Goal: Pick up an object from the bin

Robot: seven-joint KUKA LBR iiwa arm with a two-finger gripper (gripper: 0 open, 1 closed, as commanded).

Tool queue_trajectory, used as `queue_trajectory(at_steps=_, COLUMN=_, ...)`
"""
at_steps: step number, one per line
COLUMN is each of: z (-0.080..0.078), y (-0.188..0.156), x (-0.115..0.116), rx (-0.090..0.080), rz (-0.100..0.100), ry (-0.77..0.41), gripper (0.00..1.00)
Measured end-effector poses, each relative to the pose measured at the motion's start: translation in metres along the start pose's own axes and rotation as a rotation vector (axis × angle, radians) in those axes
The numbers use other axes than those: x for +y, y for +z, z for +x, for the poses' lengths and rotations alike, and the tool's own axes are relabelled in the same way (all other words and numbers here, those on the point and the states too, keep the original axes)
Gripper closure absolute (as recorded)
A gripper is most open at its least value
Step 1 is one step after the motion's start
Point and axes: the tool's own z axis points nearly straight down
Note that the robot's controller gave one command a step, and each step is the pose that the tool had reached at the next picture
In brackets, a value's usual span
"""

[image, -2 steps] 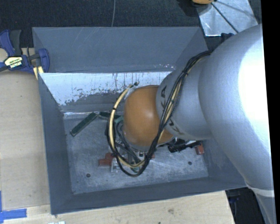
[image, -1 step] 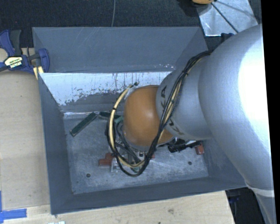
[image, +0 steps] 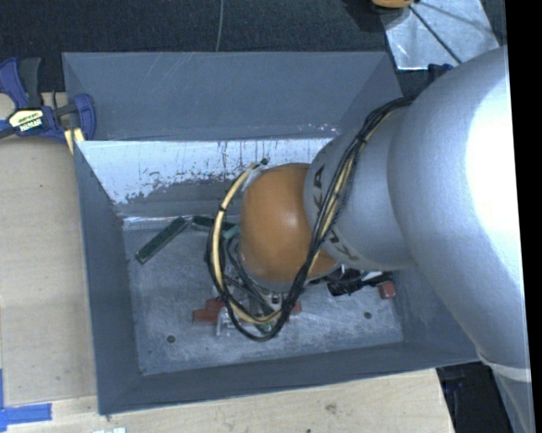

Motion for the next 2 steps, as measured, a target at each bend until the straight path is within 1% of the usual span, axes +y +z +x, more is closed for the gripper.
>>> queue_trajectory(at_steps=1, z=0.002, y=-0.016, x=-0.001, rx=0.015, rz=0.006, ry=0.000, gripper=1.00)
queue_trajectory(at_steps=2, z=0.002, y=-0.031, x=-0.001, rx=0.016, rz=0.007, ry=0.000, gripper=1.00)
